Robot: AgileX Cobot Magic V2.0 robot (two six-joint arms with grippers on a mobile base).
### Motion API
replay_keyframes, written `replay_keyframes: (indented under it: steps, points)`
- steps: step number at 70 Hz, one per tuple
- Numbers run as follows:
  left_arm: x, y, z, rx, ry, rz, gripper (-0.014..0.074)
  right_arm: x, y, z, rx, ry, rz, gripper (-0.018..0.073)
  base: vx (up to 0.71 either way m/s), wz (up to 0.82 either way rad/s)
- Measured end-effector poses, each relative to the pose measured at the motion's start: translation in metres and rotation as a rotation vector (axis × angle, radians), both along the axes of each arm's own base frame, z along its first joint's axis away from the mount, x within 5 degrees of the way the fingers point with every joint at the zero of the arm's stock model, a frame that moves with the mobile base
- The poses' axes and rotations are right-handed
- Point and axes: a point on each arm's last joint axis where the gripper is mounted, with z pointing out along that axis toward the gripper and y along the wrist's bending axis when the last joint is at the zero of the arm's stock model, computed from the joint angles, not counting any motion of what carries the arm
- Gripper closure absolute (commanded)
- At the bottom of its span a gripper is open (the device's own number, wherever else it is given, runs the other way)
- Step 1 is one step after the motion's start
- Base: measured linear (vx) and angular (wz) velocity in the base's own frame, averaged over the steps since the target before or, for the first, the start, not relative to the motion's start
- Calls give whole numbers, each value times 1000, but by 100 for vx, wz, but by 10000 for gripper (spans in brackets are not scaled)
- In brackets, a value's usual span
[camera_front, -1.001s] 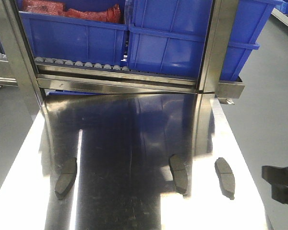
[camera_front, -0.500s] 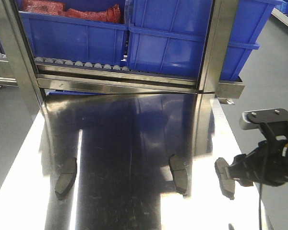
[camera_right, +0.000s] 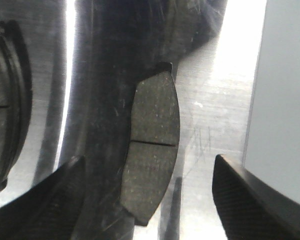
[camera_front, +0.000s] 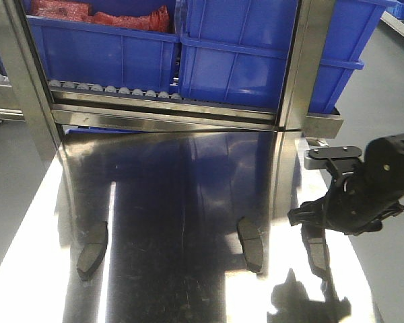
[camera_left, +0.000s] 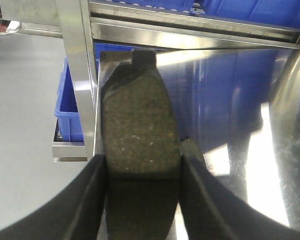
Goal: Move and align brake pads A on conveyor
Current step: 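Lower the right gripper and close it on that brake pad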
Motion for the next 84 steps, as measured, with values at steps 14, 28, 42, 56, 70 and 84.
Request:
replay_keyframes:
  steps: [14,28,42,56,70,84]
  points:
    - [0,0,0,0,0,0,603,19,4,-15,-22,84,0,38,0,0]
    - [0,0,0,0,0,0,603,25,5,-27,-40,157,0,38,0,0]
    - [0,0,0,0,0,0,603,25,5,-42,-54,222,-4,54,0,0]
    - [0,0,0,0,0,0,603,25,5,-46,-54,238,-22,181,0,0]
    - [0,0,0,0,1,0,603,25,5,-46,-49,233,-32,489,0,0]
    - [0,0,0,0,1,0,603,28,6,-39,-37,185,-31,568,0,0]
